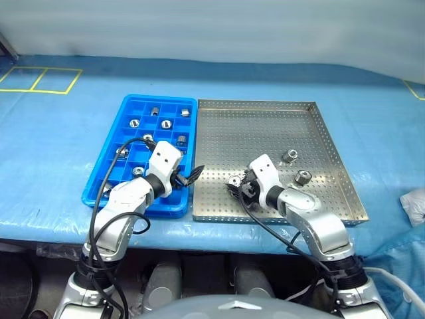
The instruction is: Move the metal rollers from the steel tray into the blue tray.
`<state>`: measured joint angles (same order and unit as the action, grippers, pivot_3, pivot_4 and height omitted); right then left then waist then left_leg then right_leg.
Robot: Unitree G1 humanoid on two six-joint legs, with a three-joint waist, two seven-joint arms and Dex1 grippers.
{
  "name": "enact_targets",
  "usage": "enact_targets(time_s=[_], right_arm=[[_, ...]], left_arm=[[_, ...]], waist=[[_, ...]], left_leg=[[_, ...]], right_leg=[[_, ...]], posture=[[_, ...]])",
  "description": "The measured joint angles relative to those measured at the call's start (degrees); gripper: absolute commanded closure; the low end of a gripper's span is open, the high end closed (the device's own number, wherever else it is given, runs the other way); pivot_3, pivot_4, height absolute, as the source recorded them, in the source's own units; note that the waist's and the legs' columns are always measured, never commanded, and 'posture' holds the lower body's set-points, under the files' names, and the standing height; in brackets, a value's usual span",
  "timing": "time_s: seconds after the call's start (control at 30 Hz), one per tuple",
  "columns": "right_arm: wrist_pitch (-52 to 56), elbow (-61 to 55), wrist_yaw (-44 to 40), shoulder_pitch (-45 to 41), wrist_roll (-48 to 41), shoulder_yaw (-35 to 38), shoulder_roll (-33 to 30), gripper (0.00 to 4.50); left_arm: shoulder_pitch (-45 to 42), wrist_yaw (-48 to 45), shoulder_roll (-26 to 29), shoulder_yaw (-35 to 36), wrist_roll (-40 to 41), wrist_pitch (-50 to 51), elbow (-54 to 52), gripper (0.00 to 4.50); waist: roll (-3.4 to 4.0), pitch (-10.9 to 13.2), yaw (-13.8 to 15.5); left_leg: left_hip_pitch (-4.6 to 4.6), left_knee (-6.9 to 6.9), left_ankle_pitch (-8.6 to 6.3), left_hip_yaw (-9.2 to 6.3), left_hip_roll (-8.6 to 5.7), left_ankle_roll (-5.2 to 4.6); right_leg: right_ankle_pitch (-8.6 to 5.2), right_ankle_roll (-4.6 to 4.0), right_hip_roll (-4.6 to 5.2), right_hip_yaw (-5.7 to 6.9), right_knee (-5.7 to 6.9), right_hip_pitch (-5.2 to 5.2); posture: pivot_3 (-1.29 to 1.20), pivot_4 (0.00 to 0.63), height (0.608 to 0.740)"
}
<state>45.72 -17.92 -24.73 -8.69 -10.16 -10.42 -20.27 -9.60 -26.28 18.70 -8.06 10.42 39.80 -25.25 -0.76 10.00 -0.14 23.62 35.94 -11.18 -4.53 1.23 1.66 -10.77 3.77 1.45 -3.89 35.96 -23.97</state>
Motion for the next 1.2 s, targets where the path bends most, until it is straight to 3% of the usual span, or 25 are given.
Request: enact_targets(time_s=[0.1, 0.13, 0.37, 0.6, 0.87, 1.2], right_arm=[[0.00, -0.03, 0.09, -0.43, 0.00, -0.05, 0.15, 2.59], [0.00, -0.03, 0.12, -0.56, 0.01, -0.06, 0.15, 2.66], [-0.14, -0.44, 0.58, -3.61, 0.59, -0.18, 0.15, 2.66], [-4.32, 3.19, -2.24, -14.86, 0.80, -3.21, 3.19, 2.66], [-14.84, 21.88, -7.88, -27.93, 2.86, -10.32, 12.30, 2.66], [-25.17, 42.62, -11.60, -35.68, 5.44, -10.48, 17.65, 2.66]], left_arm=[[0.05, 0.01, 0.10, 0.01, -0.01, 0.00, 0.00, 0.80], [0.14, 0.02, 0.18, 0.01, -0.01, 0.00, 0.00, 0.80], [2.98, 1.27, 0.62, 1.58, 0.12, 1.10, -2.39, 0.80], [8.28, 5.79, 1.15, 9.49, 1.25, 5.61, -10.25, 0.80], [15.92, 8.58, 1.97, 16.66, 2.03, 9.52, -17.54, 0.80], [19.81, 10.43, 0.48, 16.29, 3.25, 9.72, -20.42, 0.80]], waist=[[0.00, 0.00, 0.04], [0.00, 0.00, 0.05], [0.00, 0.01, 0.04], [-0.01, 0.02, 0.47], [-0.02, 0.02, 3.50], [-0.02, 0.02, 7.36]], left_leg=[[0.00, 0.01, 0.00, 0.00, 0.00, 0.00], [0.00, 0.01, 0.00, 0.00, 0.00, 0.00], [0.03, -0.02, 0.00, 0.00, 0.01, 0.00], [-0.02, -0.08, 0.00, -0.03, 0.09, 0.00], [0.01, -0.25, 0.01, -0.01, 0.10, 0.01], [0.06, -0.46, 0.07, 0.02, 0.10, 0.14]], right_leg=[[0.00, 0.00, 0.00, 0.00, 0.00, 0.00], [0.00, 0.00, 0.00, 0.00, 0.00, 0.00], [0.00, 0.00, 0.00, 0.00, 0.00, -0.05], [-0.02, -0.05, -0.07, 0.06, 0.05, -0.07], [-0.06, -0.13, -0.07, 0.08, 0.03, -0.17], [-0.11, -0.23, -0.09, 0.10, 0.07, -0.41]], posture=[[0.16, 0.150, 0.740], [0.16, 0.150, 0.740], [0.20, 0.150, 0.740], [0.29, 0.150, 0.740], [0.39, 0.150, 0.740], [0.44, 0.150, 0.740]])
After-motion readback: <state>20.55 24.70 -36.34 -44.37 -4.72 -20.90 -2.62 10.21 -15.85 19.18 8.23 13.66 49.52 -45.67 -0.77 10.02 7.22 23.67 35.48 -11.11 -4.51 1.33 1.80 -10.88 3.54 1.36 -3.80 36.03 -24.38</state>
